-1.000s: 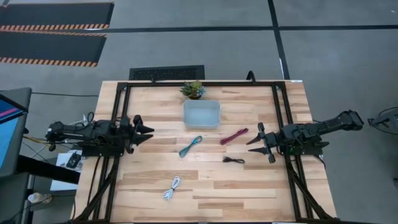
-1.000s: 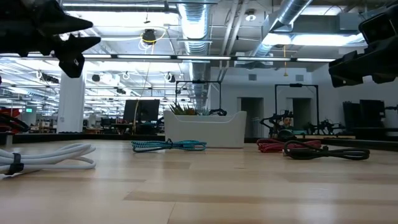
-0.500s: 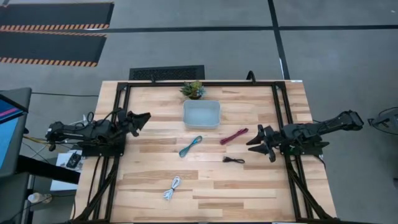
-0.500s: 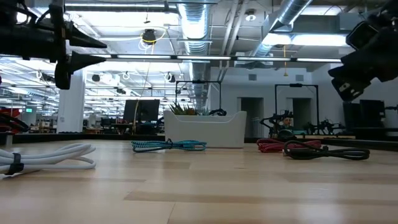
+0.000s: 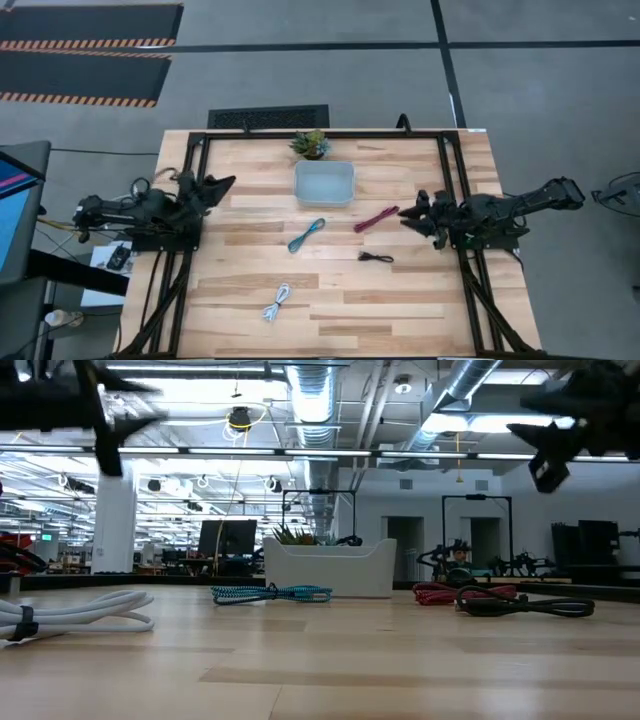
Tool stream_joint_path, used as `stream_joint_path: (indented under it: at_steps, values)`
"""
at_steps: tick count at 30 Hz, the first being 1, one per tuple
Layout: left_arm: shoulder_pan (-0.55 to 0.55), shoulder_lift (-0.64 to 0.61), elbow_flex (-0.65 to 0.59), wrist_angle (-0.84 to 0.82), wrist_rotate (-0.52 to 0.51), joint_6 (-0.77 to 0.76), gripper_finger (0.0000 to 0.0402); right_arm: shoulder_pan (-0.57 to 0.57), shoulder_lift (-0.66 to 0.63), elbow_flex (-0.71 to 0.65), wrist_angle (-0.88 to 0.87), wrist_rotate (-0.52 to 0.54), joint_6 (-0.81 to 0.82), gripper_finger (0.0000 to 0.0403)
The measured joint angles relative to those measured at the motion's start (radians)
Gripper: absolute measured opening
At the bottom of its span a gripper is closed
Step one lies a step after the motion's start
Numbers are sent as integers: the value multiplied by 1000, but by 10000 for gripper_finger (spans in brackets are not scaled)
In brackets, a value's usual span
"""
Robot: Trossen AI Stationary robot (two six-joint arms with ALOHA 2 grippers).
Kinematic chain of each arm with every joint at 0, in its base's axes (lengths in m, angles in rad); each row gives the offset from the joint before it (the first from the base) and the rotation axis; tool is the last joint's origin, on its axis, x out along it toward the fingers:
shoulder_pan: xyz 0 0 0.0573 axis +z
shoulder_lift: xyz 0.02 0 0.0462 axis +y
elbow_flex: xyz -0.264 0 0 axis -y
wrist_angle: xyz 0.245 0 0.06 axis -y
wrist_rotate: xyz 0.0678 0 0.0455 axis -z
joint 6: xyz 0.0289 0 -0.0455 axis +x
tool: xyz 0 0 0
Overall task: Pick and place USB-C Cables
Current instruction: Put the pink charger cable into the gray bin
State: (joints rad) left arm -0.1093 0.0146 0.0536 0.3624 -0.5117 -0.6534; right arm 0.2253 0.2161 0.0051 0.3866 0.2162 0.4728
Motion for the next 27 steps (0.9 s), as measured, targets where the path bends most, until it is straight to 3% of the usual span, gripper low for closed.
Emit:
stream_joint_path:
  at_steps: [4,7,10,13,20,23,27]
  values:
    - [-1,70,150,-40,62,63,135,0,0,0,234,56,2,161]
    - [-1,220,313,-187,105,112,126,0,0,0,343,60,-10,161]
    - [-1,399,482,-328,154,198,117,0,0,10,343,88,-78,161]
    - [-1,561,610,-452,140,283,115,0,-1,33,296,168,-86,161]
    - [0,842,740,-567,-24,372,157,0,87,191,-45,343,-30,161]
    - [0,889,768,-600,-72,372,184,-6,194,338,-293,378,10,161]
    - [0,879,777,-602,-29,317,214,-45,403,582,-685,375,129,161]
